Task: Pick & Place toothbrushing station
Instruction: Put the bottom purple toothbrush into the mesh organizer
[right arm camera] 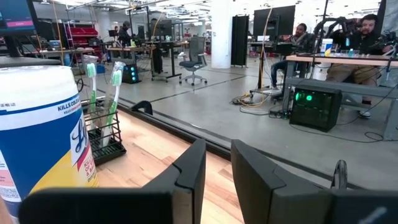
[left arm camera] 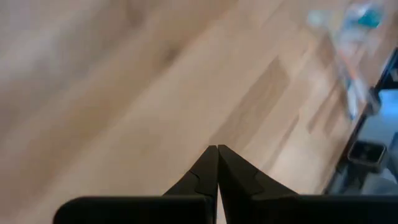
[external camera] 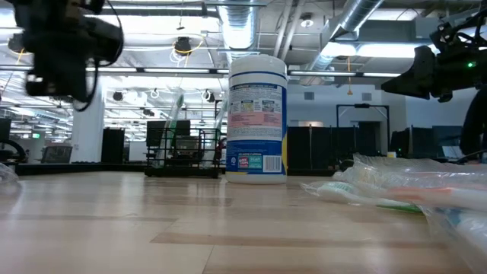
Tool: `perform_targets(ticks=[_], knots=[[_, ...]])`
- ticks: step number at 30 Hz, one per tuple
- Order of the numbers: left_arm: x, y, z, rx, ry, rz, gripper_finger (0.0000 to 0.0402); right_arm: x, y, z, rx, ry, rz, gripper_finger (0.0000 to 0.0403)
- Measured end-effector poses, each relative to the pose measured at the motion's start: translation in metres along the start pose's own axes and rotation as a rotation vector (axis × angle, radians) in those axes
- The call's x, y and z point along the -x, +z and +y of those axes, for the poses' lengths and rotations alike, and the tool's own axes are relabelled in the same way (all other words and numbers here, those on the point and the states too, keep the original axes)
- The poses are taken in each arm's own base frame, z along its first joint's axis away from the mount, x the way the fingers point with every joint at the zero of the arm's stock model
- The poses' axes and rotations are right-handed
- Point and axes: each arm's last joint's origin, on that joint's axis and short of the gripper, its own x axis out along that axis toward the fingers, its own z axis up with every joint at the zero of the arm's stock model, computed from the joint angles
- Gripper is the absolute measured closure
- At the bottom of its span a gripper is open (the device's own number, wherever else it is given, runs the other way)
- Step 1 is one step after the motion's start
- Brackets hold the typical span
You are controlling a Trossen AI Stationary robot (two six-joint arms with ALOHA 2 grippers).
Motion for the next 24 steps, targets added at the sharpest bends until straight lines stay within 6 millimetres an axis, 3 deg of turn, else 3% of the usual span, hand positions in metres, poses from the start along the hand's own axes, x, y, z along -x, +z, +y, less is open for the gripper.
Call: perform_targets(ticks=[7,15,24], knots=[[-0.029,-0.03,-0.006,0.091,0.117,0.292,0.0401,0.0,0.0,0.0,0.0,0.0,-0.001,0.0334],[-0.036,-0.034,-0.029,0.084,0.122,0.321,0.0401,0.0,0.0,0.0,-0.005,0.0,-0.004,0.0334],[-0.042,-0.044,-0.028,0.108,0.172,0.369,0.0401,0.0,0.0,0.0,-0.004,0.0,-0.004,0.0334]])
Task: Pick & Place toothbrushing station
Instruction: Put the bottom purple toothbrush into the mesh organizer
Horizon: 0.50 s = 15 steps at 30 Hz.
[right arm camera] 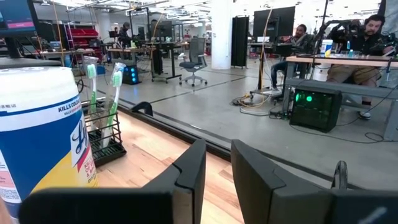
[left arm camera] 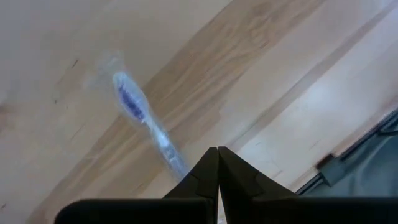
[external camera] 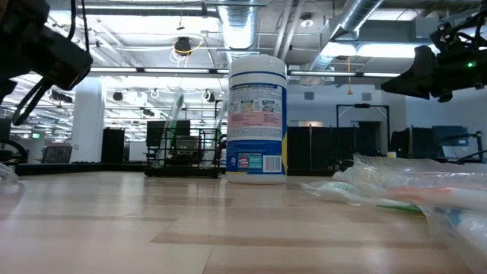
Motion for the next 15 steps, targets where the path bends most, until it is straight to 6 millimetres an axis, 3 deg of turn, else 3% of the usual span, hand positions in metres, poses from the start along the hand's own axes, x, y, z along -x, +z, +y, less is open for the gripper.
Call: perform_targets(ticks=[7,15], knots=[[-0.0062,-0.0031,0.0021,0.004,0.05,0.017,0.0396,0.0,-0.0001,0.0,0.0,0.0,0.001,0.0334],[-0.0072,-0.0046,0.0022,0.001,0.057,0.026,0.0355,0.0,-0.0002,0.0,0.001,0.0,0.002,0.0334]])
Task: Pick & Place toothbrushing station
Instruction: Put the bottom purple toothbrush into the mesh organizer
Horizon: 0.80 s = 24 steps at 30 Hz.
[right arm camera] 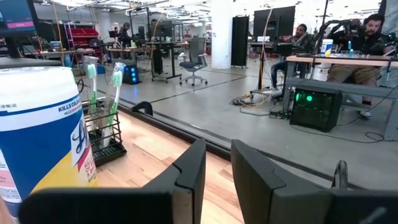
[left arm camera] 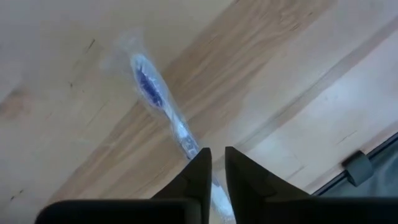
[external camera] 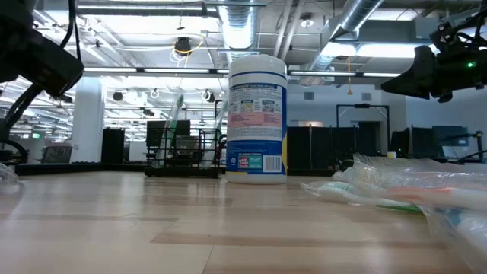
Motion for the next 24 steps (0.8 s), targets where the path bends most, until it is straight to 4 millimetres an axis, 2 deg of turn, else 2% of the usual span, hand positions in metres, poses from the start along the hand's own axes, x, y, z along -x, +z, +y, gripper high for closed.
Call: perform_targets(ticks=[10,18,24], knots=[[0.0,-0.001,0.0,-0.008,0.007,-0.037,0.0294,0.0,0.0,0.0,0.0,0.0,0.0,0.0334],[-0.009,-0.001,0.012,-0.003,0.05,-0.039,0.0261,0.0,0.0,0.0,0.0,0.0,0.0,0.0334],[-0.009,0.0,0.01,-0.005,0.039,-0.066,0.0243,0.0,0.0,0.0,0.0,0.0,0.0,0.0334]])
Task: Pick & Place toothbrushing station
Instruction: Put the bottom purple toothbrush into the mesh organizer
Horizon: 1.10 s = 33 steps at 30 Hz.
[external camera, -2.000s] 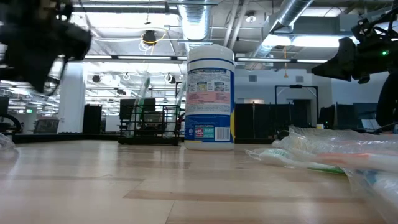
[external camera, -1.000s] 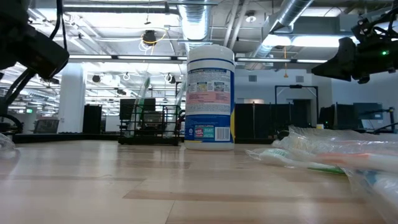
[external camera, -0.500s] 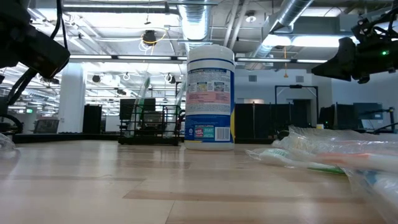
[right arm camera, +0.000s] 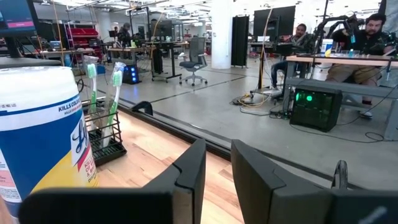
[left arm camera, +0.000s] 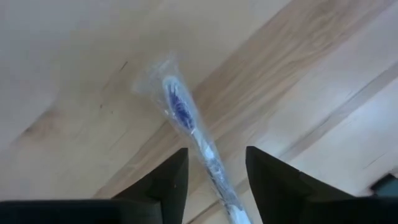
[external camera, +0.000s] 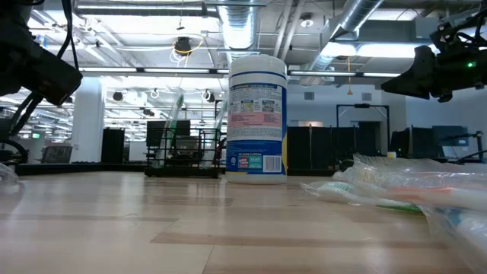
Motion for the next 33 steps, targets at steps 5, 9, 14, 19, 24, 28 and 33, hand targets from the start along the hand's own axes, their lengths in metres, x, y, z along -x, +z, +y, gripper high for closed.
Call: perform_targets(ticks=[5,9,14,19,24,28,33], knots=[[0.0,0.001,0.0,-0.001,-0.002,-0.025,0.0234,0.0,0.0,0.0,0.0,0.001,0.0,0.0334],[0.0,0.001,-0.001,-0.001,-0.004,-0.032,0.0231,0.0,0.0,0.0,0.0,0.001,0.0,0.0334],[0.0,0.001,-0.001,0.0,-0.003,-0.04,0.0231,0.0,0.0,0.0,-0.001,0.002,0.0,0.0334],[0.0,0.001,-0.001,0.0,-0.004,-0.03,0.0231,0.0,0.0,0.0,-0.008,0.002,0.0,0.0334],[-0.002,0.001,-0.001,0.002,0.004,-0.039,0.0231,0.0,0.0,0.0,-0.007,0.002,0.0,0.0334],[-0.009,0.002,-0.001,0.007,0.039,-0.013,0.0231,0.0,0.0,0.0,-0.007,0.002,0.001,0.0334],[-0.018,0.001,0.0,0.01,0.08,0.028,0.0231,0.0,0.0,0.0,-0.007,0.002,0.001,0.0334]])
